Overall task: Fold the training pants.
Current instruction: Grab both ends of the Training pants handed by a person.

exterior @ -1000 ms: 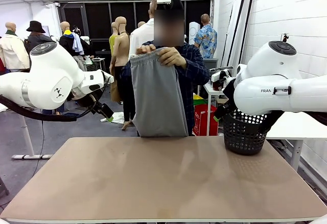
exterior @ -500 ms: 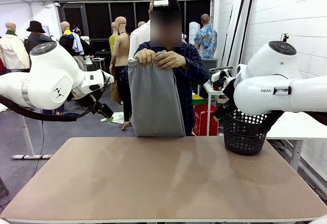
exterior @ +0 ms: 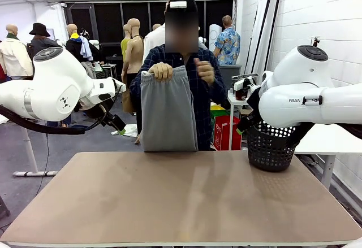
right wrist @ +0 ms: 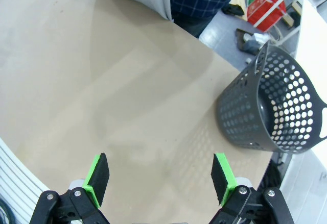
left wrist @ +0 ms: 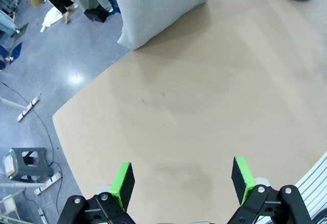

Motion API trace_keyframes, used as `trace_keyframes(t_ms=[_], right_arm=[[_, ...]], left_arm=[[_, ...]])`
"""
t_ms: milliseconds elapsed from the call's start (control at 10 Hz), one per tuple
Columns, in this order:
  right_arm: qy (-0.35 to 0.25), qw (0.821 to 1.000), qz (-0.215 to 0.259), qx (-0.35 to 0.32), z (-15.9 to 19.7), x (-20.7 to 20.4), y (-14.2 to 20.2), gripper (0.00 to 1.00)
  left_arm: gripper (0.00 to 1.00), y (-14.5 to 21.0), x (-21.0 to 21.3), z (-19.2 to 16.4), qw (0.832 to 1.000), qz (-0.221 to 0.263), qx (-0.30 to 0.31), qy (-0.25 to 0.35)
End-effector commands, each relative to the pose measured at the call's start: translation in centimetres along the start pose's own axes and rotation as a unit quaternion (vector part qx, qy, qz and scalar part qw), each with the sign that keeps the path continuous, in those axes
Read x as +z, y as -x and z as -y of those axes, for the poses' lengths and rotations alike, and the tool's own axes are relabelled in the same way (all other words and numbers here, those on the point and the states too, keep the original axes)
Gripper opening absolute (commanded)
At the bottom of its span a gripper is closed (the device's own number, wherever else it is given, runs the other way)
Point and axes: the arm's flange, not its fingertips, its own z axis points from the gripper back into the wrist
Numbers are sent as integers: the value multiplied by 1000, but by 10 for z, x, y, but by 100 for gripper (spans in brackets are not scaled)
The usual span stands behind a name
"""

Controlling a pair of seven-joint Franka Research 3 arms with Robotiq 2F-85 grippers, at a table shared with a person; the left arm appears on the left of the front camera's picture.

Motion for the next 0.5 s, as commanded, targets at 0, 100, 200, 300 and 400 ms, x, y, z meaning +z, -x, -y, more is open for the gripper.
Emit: trace_keyframes(t_ms=[0, 100, 200, 300, 400], right_arm=[[0, 1000, 1, 0, 0, 0, 0, 100], [0, 1000, 1, 0, 0, 0, 0, 100], [0, 1000, 1, 0, 0, 0, 0, 100], [0, 1000, 1, 0, 0, 0, 0, 100], [0, 1000, 1, 0, 0, 0, 0, 100]], left_arm=[[100, 0, 0, 0, 1000, 1, -1, 1], [100, 0, 0, 0, 1000, 1, -1, 1], [100, 0, 0, 0, 1000, 1, -1, 1], [100, 0, 0, 0, 1000, 1, -1, 1], [100, 0, 0, 0, 1000, 1, -1, 1]])
